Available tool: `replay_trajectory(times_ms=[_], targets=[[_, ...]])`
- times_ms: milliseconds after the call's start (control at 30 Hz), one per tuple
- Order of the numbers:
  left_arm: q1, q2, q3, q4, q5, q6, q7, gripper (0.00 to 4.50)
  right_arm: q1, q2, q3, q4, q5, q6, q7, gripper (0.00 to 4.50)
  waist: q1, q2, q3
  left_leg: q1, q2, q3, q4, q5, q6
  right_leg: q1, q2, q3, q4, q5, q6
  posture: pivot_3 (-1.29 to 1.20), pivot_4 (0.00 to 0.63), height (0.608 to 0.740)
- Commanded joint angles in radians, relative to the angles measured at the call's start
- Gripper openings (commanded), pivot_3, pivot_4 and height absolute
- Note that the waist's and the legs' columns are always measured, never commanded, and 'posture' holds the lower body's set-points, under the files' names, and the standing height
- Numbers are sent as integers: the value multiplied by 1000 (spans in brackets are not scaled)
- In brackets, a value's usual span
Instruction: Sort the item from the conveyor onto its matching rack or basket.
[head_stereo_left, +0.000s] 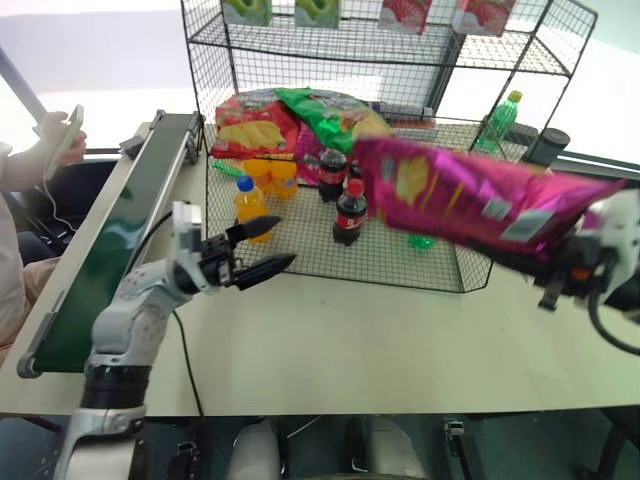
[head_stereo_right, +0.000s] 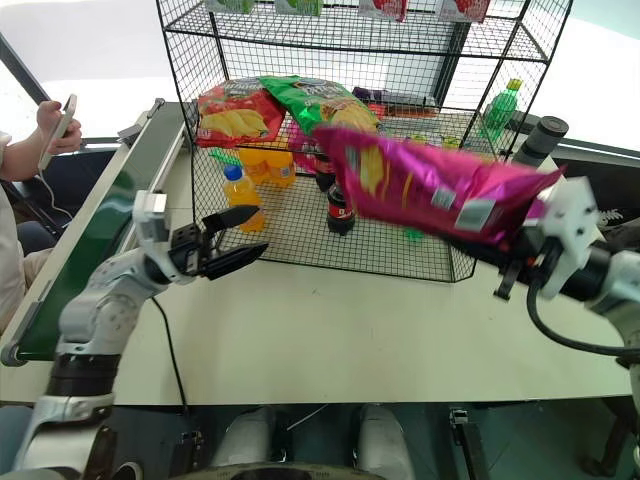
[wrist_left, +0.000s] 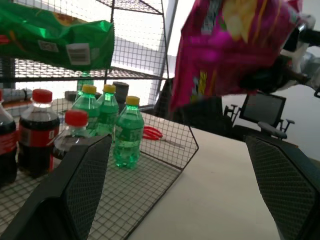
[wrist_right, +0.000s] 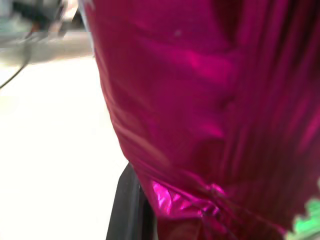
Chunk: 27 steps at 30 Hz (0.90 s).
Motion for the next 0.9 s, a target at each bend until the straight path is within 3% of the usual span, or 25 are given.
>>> replay_trajectory(times_ms=[33, 133, 267, 700, 900], targets=[[-26, -6, -13, 20, 26, -38, -29, 4500, -53, 11, 5, 3, -102, -112, -83, 178, 1, 0, 0, 0, 0, 0, 0, 0, 0, 0, 0, 0, 0, 0, 0, 0, 150, 726], [-62, -22, -29, 49, 57, -65, -32, 4500, -41, -79, 110, 146, -478, -409, -154, 178, 2, 0, 0, 0, 0, 0, 0, 1, -1, 0, 0, 0, 0, 0, 1, 0, 150, 726], [-68, -45, -39, 41, 91, -93, -14, 4500, -98, -143, 200, 306, -774, -594, -320, 178, 0, 1, 0, 0, -1, 3, 1, 3, -5, 0, -1, 1, 0, 0, 2, 0, 150, 726], [-12, -144, -49, -61, 153, -169, 151, 4500, -384, -76, 440, 562, -1121, -621, -607, 178, -23, 1, 1, 1, 0, 2, 1, 5, -9, 0, -1, 1, 2, 0, 2, 0, 150, 726], [-20, -166, -46, -55, 166, -192, 197, 4500, -517, -8, 519, 697, -1181, -589, -685, 178, -27, 2, 1, 1, 0, 3, 1, 6, -9, -1, 0, 1, 3, 0, 2, 0, 150, 726]])
